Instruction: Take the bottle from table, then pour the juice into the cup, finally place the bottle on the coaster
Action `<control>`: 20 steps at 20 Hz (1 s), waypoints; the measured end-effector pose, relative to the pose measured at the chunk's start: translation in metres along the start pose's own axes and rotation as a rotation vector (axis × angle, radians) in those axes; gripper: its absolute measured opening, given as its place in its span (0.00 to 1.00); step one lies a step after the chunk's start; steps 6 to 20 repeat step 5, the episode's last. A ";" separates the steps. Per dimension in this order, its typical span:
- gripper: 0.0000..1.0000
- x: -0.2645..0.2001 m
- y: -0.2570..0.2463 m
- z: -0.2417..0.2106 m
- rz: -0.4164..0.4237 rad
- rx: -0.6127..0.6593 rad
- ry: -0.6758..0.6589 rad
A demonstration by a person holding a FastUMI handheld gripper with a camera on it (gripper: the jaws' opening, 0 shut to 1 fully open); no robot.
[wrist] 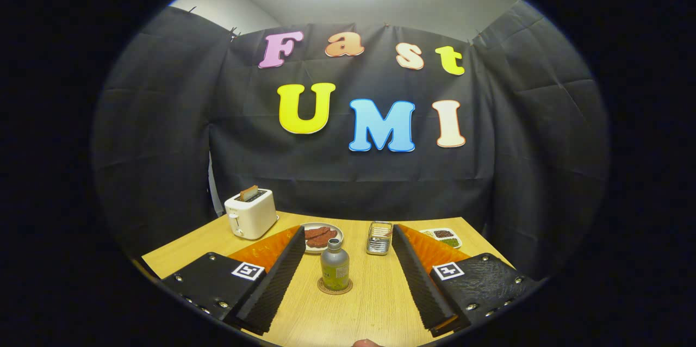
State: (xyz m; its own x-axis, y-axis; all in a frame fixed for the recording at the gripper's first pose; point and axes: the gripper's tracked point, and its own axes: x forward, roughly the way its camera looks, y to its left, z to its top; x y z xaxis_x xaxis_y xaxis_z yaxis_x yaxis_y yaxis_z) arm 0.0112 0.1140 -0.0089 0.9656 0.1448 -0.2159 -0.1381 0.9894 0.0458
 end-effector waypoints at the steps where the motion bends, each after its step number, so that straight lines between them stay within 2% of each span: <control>1: 0.97 -0.007 -0.002 0.005 -0.012 0.001 -0.014; 5: 0.97 -0.023 0.001 0.015 -0.016 -0.020 -0.054; 20: 0.97 -0.023 0.001 0.015 -0.016 -0.020 -0.054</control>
